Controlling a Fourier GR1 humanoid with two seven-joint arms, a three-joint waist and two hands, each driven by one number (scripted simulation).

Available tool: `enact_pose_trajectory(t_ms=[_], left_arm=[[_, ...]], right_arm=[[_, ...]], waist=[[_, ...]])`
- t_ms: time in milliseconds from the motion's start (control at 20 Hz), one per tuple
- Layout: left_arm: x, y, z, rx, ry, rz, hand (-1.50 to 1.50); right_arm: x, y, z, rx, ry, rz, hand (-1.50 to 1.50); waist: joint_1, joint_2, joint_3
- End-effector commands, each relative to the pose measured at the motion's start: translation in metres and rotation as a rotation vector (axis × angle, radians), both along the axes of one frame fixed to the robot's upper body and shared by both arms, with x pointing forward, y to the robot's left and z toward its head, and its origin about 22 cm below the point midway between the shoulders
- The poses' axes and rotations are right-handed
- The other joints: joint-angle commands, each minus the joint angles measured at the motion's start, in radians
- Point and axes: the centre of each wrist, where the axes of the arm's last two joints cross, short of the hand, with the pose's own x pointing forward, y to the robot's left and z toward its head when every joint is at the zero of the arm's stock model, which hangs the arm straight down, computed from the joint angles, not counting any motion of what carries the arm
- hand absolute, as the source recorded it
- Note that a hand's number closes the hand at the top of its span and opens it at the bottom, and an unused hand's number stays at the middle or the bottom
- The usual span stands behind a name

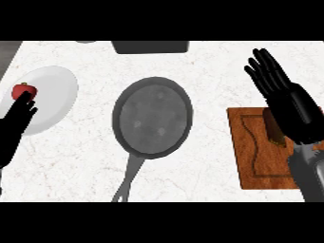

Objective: Pick the sweet potato from the cutting board and place it in the pan

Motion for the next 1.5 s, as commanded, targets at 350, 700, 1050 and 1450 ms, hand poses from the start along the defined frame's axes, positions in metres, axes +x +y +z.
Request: enact_pose_trajectory(t_ms=[350, 700, 1050, 1450], left_arm=[[0.017, -0.067, 0.015, -0.162, -0.123, -0.048, 0.0], [0.021, -0.07, 0.022, -0.174, -0.126, -0.025, 0.0], [0.023, -0.085, 0.037, -0.16, -0.15, -0.036, 0.0], [0.009, -0.094, 0.027, -0.182, -0.131, -0.065, 0.0]], right_arm=[[0.034, -0.084, 0.058, -0.794, 0.017, -0.11, 1.5], [-0.002, -0.153, 0.085, -1.096, -0.153, -0.101, -1.5], [0.006, -0.113, 0.1, -1.27, -0.227, 0.048, -1.5], [0.041, -0.072, 0.079, -1.632, -0.085, 0.122, -1.5]], waist=[[0.017, -0.032, -0.035], [-0.017, -0.037, -0.031], [0.01, -0.036, -0.032], [0.047, -0.031, -0.032]])
